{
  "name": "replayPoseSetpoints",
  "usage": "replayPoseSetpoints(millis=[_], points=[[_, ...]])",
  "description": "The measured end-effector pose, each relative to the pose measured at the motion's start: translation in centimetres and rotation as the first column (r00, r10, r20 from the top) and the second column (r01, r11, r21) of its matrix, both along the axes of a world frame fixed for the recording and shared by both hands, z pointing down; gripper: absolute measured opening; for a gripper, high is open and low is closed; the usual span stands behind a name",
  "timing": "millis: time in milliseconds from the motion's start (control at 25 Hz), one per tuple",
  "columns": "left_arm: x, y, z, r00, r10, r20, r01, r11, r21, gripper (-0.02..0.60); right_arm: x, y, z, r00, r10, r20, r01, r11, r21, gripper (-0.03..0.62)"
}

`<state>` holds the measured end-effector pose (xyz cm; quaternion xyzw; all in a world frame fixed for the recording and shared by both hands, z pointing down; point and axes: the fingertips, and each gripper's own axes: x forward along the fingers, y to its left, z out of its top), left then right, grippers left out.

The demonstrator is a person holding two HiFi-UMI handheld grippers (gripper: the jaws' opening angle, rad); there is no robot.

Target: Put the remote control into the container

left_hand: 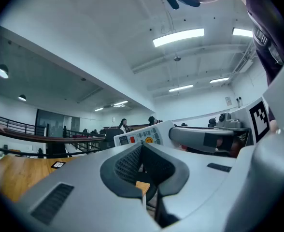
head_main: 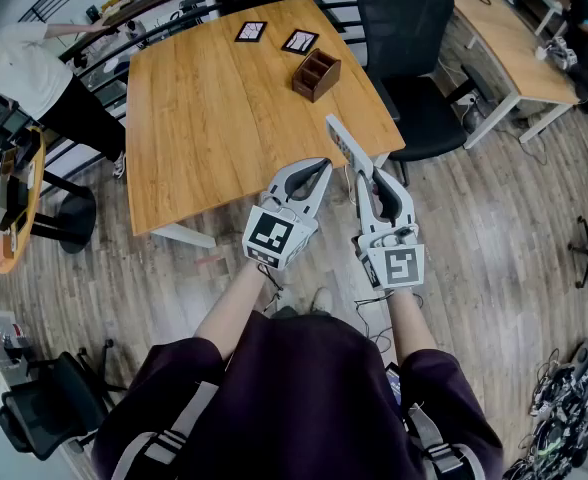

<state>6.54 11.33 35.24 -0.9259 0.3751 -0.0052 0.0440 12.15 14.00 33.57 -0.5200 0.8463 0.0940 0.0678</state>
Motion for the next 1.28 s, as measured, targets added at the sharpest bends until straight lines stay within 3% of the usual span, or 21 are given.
replayPoseSetpoints(millis=[360, 1280], points=[[2.4, -0.3, 0.1, 0.999, -0.032, 0.021, 0.032, 0.999, 0.005, 0.012, 2.5, -0.6, 0.1, 1.000, -0.028, -0.006, 0.028, 1.000, 0.004, 0.083], [-0.3, -8.0, 1.7, 0.996, -0.081, 0.023, 0.082, 0.997, -0.007, 0.011, 0.6, -8.0, 2.4, 0.999, -0.039, 0.008, 0.039, 0.999, -0.022, 0.083]])
